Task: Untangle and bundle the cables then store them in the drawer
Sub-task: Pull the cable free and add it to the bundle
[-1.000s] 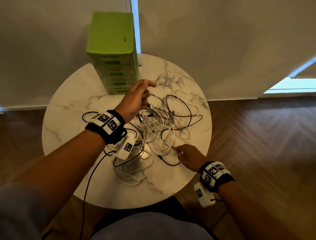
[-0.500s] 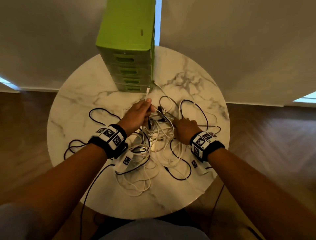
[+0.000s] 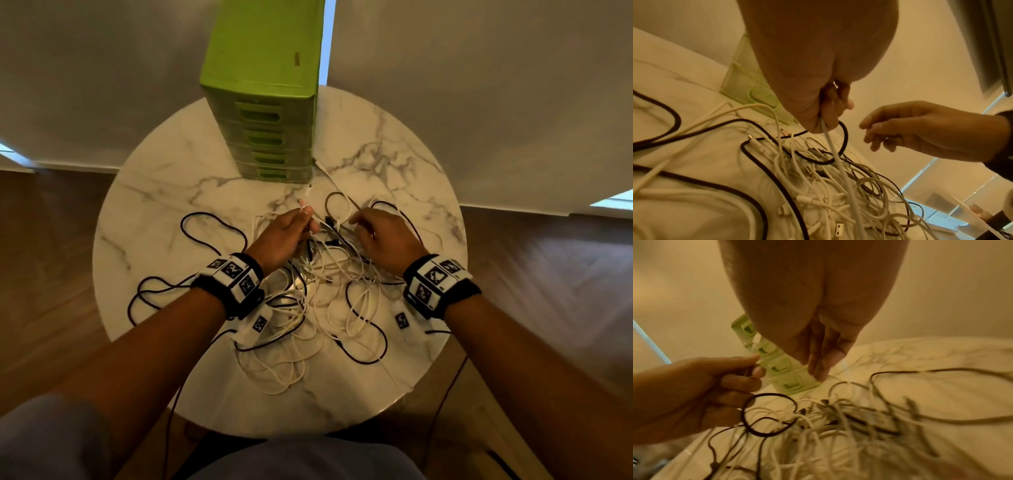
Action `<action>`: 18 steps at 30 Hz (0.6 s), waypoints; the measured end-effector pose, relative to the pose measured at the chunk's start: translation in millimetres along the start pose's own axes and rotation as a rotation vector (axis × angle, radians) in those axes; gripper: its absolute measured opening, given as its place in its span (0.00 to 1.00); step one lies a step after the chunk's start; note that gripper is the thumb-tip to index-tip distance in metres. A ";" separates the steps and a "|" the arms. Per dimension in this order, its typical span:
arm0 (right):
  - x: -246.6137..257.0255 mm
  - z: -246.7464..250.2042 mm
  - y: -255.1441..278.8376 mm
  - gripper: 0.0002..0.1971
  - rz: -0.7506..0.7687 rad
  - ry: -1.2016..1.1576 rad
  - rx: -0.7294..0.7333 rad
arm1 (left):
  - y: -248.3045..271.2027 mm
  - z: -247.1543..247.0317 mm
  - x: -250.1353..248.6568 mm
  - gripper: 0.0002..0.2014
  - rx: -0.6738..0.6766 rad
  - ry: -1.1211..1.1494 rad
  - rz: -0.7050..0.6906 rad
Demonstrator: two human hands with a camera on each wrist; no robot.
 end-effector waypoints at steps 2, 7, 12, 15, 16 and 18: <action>12.0 -17.6 -20.0 0.10 -0.040 0.031 0.165 | 0.3 2.1 4.5 0.23 0.013 0.025 0.007; 11.9 -55.5 -40.4 0.15 -0.232 0.328 0.313 | 8.7 3.9 14.9 0.23 0.037 0.050 0.039; -0.5 -63.4 -38.2 0.16 -0.281 0.442 0.281 | 15.5 7.0 23.0 0.23 0.011 0.062 0.052; -2.5 -60.2 -38.0 0.16 -0.269 0.447 0.344 | 17.3 8.1 23.4 0.23 0.018 0.063 0.049; -1.8 -55.9 -37.5 0.15 -0.245 0.427 0.349 | 17.2 8.2 22.7 0.23 0.017 0.069 0.048; 2.2 -40.1 -34.8 0.12 -0.161 0.313 0.276 | 16.9 6.9 19.8 0.23 0.013 0.093 0.039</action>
Point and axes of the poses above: each hand's wrist, its own y-axis away from the middle knuckle, its own z-axis out of the back of the hand, x = y × z, the point moved 2 cm from there along -y, towards the middle knuckle, and after that the axes turned 4 degrees about x, right-handed, at the moved point
